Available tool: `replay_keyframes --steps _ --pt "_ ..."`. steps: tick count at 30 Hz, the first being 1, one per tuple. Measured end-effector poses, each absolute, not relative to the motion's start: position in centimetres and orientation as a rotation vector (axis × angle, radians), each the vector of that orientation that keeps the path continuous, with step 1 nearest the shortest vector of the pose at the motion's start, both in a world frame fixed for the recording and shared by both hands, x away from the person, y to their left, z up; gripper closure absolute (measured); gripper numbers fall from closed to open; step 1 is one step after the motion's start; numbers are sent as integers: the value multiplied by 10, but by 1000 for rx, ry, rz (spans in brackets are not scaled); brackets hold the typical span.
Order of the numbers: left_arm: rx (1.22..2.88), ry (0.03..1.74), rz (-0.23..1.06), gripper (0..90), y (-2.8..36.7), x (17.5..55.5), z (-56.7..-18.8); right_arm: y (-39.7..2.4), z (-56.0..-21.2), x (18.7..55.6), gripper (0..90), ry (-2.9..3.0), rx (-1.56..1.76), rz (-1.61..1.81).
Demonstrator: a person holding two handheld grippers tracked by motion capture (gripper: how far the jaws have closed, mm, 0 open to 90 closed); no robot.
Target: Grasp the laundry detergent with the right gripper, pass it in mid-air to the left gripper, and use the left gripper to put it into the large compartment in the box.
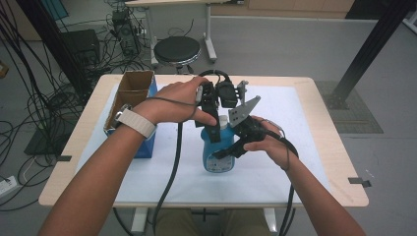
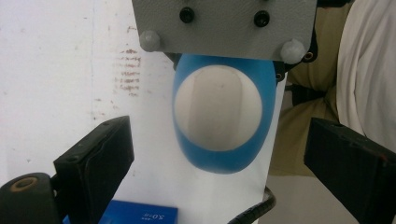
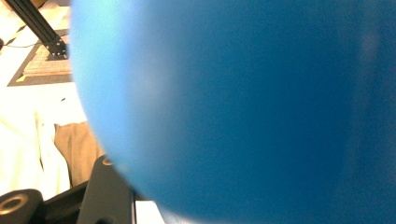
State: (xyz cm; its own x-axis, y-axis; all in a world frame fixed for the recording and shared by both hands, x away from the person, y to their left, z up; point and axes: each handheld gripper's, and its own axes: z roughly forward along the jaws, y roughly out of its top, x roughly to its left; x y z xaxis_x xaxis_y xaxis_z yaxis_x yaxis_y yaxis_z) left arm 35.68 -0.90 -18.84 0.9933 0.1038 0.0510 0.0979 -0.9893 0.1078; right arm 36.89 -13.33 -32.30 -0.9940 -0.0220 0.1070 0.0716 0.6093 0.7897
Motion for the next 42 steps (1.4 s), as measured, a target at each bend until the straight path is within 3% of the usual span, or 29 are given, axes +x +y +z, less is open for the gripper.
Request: replay_keyframes --steps 42 --pt "3006 130 63 121 -13 359 -203 -130 -309 366 430 -2716 -15 -1365"
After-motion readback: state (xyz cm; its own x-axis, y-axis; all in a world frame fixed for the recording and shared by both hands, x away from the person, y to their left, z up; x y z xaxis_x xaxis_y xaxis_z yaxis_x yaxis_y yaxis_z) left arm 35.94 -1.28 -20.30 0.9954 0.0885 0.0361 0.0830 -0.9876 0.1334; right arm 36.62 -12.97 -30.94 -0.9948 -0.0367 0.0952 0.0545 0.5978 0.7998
